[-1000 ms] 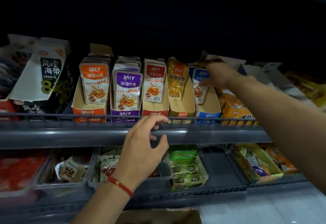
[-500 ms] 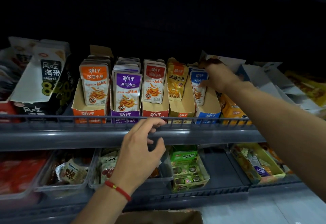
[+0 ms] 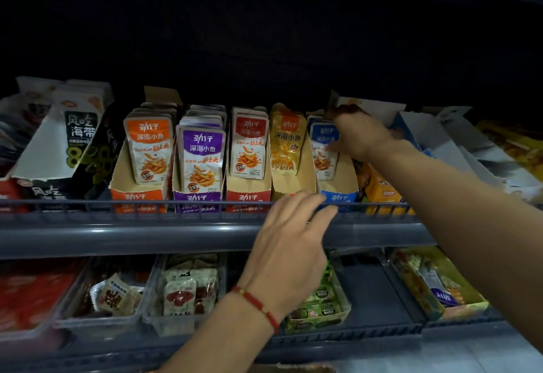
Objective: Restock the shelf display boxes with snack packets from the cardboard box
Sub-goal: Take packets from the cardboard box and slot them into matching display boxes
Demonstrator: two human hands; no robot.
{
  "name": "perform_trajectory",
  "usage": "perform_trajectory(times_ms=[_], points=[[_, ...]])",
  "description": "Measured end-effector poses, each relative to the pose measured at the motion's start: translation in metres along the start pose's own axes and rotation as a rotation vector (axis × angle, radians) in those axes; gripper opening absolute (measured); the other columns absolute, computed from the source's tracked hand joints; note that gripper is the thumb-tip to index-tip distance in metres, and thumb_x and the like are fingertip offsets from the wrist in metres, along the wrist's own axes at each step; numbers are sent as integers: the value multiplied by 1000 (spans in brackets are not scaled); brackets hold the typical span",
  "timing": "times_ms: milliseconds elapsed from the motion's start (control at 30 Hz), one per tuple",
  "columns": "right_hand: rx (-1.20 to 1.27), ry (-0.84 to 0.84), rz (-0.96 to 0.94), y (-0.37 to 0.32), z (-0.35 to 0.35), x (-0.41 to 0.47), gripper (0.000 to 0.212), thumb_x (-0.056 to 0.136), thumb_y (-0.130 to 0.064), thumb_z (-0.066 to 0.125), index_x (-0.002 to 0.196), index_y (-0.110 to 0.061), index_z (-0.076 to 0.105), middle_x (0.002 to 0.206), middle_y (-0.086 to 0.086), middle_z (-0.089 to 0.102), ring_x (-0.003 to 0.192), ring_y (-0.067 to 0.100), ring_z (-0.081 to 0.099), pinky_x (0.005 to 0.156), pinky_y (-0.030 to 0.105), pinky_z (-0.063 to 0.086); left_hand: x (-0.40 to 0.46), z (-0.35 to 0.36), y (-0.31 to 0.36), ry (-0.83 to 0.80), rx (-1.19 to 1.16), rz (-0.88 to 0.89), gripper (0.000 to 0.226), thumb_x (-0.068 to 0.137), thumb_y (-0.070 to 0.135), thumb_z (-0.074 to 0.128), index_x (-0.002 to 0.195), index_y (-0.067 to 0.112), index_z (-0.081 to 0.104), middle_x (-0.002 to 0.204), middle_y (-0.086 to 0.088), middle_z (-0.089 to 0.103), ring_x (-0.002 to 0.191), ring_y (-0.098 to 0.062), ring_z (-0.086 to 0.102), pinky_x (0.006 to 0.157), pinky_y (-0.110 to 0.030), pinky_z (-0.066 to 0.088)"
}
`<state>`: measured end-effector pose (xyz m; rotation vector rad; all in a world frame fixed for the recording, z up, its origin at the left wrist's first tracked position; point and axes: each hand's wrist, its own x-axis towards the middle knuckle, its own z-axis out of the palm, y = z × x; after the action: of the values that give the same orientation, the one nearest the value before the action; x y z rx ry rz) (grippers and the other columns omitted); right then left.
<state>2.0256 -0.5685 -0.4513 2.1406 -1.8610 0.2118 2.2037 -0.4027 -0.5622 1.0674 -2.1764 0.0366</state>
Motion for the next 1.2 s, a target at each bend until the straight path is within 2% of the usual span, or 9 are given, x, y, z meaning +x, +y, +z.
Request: perform_trajectory(times_ms=[67, 133, 233, 333, 533, 667, 900, 1067, 1200], points=[[-8, 18, -6, 2, 2, -3, 35, 89, -33, 75, 115, -15, 61, 110, 9, 66, 93, 24, 63, 76, 37, 53, 27, 8, 10, -77, 128, 38, 69, 85, 13, 65, 150, 17, 41, 159, -5, 36, 152, -25, 22, 125, -52, 16], [1, 31, -11, 4, 2, -5, 39, 88, -32, 75, 120, -13, 61, 115, 11, 65, 102, 28, 64, 78, 38, 52, 49, 13, 14, -170, 234, -20, 77, 86, 18, 63, 155, 18, 29, 165, -7, 22, 155, -28, 10, 123, -60, 8], [17, 41, -17, 5, 1, -6, 43, 88, -29, 76, 123, -12, 59, 120, 12, 63, 107, 29, 62, 80, 38, 50, 61, 19, 15, -250, 284, -133, 71, 88, 23, 61, 153, 18, 33, 158, -7, 36, 154, -29, 10, 119, -67, 7], [14, 42, -18, 4, 4, -4, 40, 89, -30, 75, 121, -14, 59, 116, 10, 64, 103, 27, 63, 78, 37, 50, 58, 22, 16, -247, 275, -154, 66, 89, 21, 58, 151, 17, 38, 151, -5, 45, 152, -28, 14, 120, -67, 5], [52, 70, -8, 2, 9, -2, 36, 88, -27, 74, 119, -16, 59, 112, 11, 65, 98, 28, 65, 83, 45, 57, 55, 22, 18, -232, 245, -160, 67, 89, 22, 58, 152, 17, 38, 148, -4, 46, 149, -28, 16, 121, -63, 8], [74, 102, -12, 2, 13, -2, 38, 88, -25, 74, 122, -16, 60, 114, 11, 64, 98, 29, 65, 81, 45, 57, 53, 23, 16, -221, 223, -155, 69, 87, 18, 58, 153, 17, 37, 148, -4, 46, 150, -27, 16, 122, -61, 6], [75, 117, 5, 2, 15, -4, 37, 86, -36, 76, 112, -13, 63, 105, 9, 67, 90, 26, 65, 75, 42, 57, 53, 23, 14, -215, 207, -151, 69, 88, 19, 59, 153, 18, 36, 150, -3, 44, 151, -26, 15, 123, -59, 5], [56, 177, 29, 3, 22, -6, 45, 88, -35, 75, 124, -12, 60, 119, 14, 63, 106, 33, 63, 83, 45, 55, 52, 23, 15, -219, 219, -149, 69, 88, 19, 58, 153, 18, 34, 151, -3, 43, 151, -25, 15, 123, -58, 6], [82, 185, 25, 2, 23, -5, 49, 89, -31, 75, 130, -10, 58, 125, 16, 60, 111, 35, 61, 85, 45, 55, 52, 23, 16, -223, 229, -150, 70, 88, 18, 59, 153, 18, 35, 150, -3, 44, 151, -26, 15, 123, -58, 5]])
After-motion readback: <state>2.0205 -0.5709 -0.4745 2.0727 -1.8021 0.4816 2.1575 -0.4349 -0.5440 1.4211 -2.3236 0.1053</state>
